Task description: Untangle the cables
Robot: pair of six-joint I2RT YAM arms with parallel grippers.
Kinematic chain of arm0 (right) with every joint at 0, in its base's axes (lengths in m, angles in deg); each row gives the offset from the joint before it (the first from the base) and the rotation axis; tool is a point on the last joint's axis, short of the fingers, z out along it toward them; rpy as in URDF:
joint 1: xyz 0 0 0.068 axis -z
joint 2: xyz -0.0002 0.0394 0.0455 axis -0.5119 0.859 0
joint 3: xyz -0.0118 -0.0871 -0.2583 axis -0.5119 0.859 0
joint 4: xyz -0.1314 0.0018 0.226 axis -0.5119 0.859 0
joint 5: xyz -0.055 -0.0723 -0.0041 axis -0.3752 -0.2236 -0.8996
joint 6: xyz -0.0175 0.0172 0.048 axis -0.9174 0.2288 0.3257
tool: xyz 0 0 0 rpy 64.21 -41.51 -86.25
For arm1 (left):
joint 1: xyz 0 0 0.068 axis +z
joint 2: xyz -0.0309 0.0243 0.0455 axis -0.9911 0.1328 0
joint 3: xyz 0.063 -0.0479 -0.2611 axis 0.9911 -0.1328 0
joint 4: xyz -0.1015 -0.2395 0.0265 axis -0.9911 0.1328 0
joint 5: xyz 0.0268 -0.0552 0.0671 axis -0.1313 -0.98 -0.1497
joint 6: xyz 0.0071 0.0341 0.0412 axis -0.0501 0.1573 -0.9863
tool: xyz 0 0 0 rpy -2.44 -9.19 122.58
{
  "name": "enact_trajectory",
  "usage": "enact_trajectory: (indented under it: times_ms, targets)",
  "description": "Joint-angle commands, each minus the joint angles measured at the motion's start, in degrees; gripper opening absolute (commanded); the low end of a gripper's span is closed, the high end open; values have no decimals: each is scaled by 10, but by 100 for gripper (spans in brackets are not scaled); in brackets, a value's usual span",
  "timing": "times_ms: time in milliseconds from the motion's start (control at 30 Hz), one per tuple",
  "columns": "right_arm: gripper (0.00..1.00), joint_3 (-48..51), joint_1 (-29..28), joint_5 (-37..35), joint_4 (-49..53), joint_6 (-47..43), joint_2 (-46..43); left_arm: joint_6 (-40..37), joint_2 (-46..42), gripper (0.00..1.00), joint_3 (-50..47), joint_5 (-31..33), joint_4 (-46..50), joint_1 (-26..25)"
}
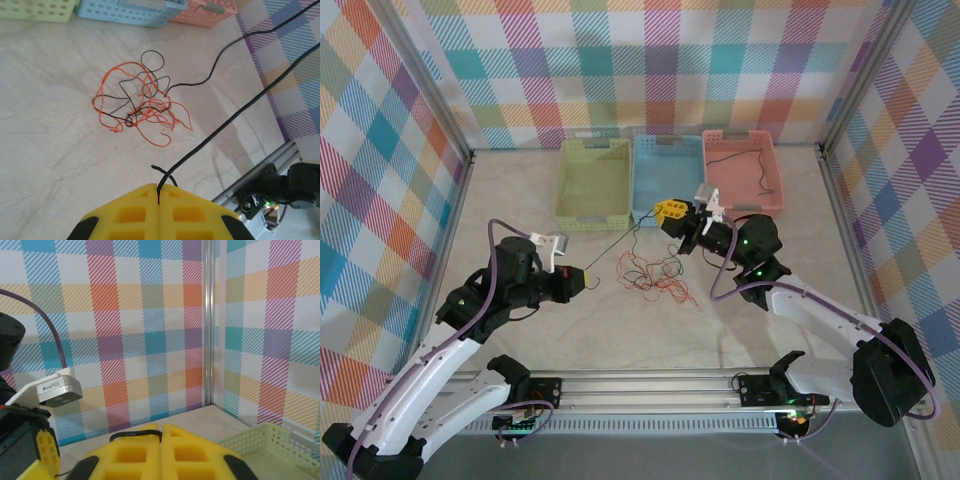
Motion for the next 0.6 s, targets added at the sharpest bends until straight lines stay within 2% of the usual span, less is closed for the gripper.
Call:
enact_trajectory:
  times_ms: [0, 133, 233, 433, 567]
  targets:
    - [18, -4, 7, 38, -13, -24, -22, 0, -2, 0, 37, 56, 28, -4]
    - [41, -10, 5, 104, 57, -60, -27, -5, 19, 0, 84, 102, 31, -4]
    - [51, 3, -1, 133, 85, -87, -29, -17, 38, 0, 125, 115, 26, -4]
    - [59, 7, -8, 153, 153, -128, -18, -33, 81, 0, 211, 127, 33, -4]
    - [65, 17, -13, 164, 162, -173, 8, -38, 105, 0, 278, 141, 34, -4]
